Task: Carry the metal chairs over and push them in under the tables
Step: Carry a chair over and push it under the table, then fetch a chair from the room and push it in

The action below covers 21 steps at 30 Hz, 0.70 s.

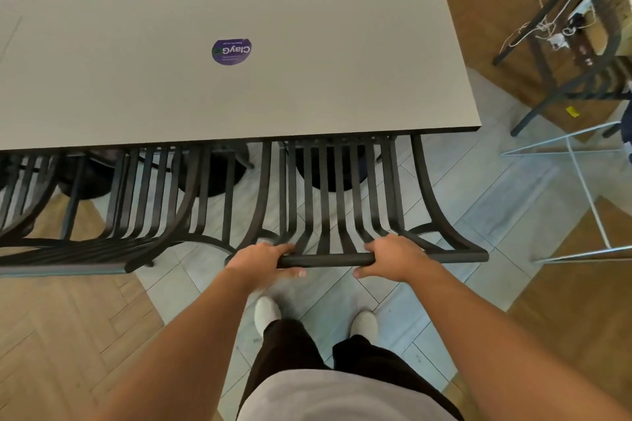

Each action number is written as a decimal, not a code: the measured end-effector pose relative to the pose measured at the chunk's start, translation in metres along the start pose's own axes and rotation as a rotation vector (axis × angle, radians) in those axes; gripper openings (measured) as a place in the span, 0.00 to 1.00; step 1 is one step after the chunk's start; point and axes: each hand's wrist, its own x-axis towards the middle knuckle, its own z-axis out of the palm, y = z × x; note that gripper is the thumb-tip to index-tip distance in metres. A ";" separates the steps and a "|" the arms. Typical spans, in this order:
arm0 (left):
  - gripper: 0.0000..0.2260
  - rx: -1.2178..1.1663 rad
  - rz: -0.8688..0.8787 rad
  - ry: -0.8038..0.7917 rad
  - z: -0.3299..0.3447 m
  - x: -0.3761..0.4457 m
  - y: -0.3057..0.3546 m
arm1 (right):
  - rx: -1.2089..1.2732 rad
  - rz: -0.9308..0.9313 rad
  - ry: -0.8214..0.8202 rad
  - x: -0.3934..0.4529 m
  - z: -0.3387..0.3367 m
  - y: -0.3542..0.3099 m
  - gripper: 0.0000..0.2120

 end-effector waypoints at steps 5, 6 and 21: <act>0.40 -0.139 0.002 0.049 -0.022 -0.007 0.042 | 0.380 0.060 0.070 -0.025 -0.021 0.021 0.40; 0.41 -0.153 -0.004 0.058 -0.030 -0.004 0.053 | 0.401 0.095 0.105 -0.027 -0.026 0.029 0.35; 0.21 -0.114 0.210 0.143 -0.127 0.093 0.203 | 0.322 0.361 0.363 -0.031 -0.121 0.168 0.18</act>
